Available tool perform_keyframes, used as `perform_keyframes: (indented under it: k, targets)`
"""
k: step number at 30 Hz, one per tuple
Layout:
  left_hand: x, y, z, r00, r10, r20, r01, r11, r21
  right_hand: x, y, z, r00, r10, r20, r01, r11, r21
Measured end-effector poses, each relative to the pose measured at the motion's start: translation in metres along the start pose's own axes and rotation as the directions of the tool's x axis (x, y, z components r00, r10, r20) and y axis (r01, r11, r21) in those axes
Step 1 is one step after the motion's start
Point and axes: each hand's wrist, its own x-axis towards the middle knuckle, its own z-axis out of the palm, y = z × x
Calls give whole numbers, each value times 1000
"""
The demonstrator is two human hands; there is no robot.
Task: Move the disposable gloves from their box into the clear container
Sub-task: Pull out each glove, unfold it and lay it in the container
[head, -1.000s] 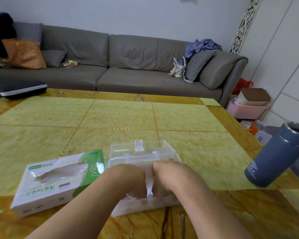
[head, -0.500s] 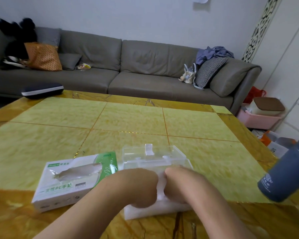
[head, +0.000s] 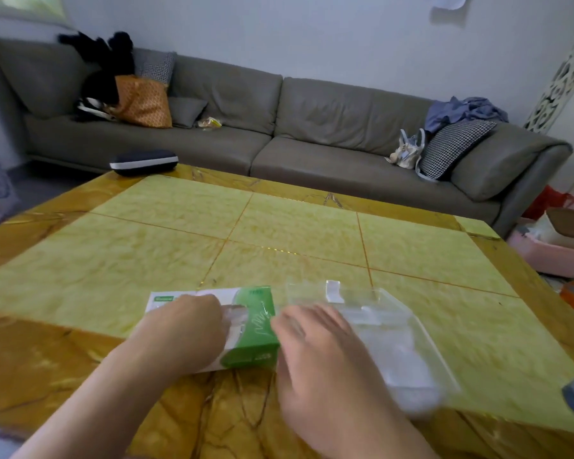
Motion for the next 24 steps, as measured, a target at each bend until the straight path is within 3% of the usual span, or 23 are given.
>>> perform_keyframes:
  k: [4,9,15,24]
  targets:
    - [3,0,15,994,102,47,-109,978,177,5,-16,30,995,-57,76,62,996,-68]
    - [4,2,18,994,94,56,-100,987,124,8,-16,44,997,-56,47,59,996,-62]
    - [2,1,5,991,-16,-134,-28,947,-320,7,-16,31,988,-84,129,94,993,-75]
    - [-4,1,-16,892,-147,-428,-193,732,-654,7,-19,19,987,-108,123,114,993,-43]
